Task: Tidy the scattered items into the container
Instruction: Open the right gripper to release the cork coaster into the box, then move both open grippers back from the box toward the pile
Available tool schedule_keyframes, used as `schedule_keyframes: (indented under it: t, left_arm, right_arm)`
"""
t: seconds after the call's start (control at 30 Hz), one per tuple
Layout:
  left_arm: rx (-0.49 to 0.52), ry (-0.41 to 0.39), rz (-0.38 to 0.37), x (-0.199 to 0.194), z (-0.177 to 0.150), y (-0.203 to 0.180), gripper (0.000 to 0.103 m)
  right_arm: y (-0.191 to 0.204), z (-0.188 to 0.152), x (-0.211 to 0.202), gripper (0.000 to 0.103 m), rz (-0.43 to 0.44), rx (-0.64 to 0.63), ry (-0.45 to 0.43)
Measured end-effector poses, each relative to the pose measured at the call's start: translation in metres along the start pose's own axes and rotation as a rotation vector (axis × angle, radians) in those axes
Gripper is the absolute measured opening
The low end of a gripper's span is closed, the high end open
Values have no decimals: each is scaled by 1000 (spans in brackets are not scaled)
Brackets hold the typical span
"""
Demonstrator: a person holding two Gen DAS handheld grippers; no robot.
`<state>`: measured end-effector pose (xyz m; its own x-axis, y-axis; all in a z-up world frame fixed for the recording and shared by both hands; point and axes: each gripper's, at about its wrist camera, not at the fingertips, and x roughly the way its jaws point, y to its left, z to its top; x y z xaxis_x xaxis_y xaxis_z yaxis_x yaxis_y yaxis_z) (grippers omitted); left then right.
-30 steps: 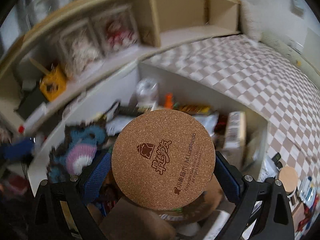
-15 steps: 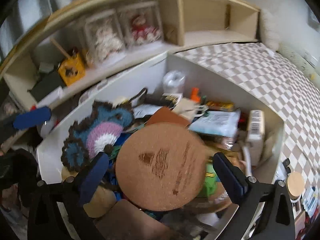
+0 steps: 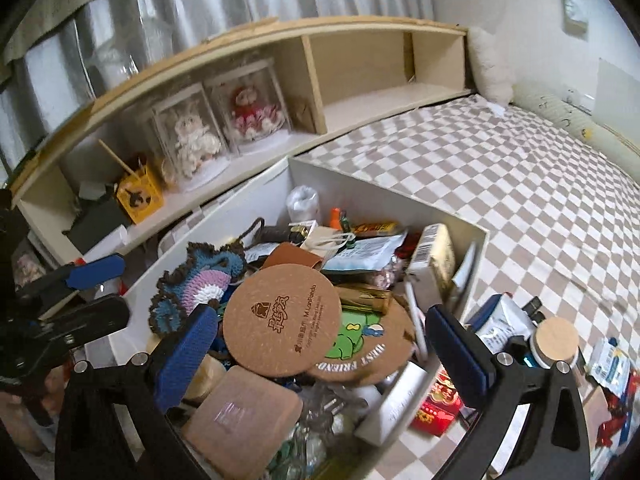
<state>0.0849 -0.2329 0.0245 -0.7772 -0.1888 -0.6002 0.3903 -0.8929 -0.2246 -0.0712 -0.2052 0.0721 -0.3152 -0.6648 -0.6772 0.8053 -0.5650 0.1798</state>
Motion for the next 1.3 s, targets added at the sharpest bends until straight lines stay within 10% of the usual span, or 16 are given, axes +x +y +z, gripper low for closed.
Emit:
schedule_keyframes:
  t: [0.13,1.3]
  left_arm:
    - [-9,-12,11,-4,-1,-3,103]
    - [142,-61,-24,-39,-20,-85,103]
  right_arm:
    - [-3,-4,-17,103,-9,15,-39]
    - [-38,-81,-160,103,-297,68,-217]
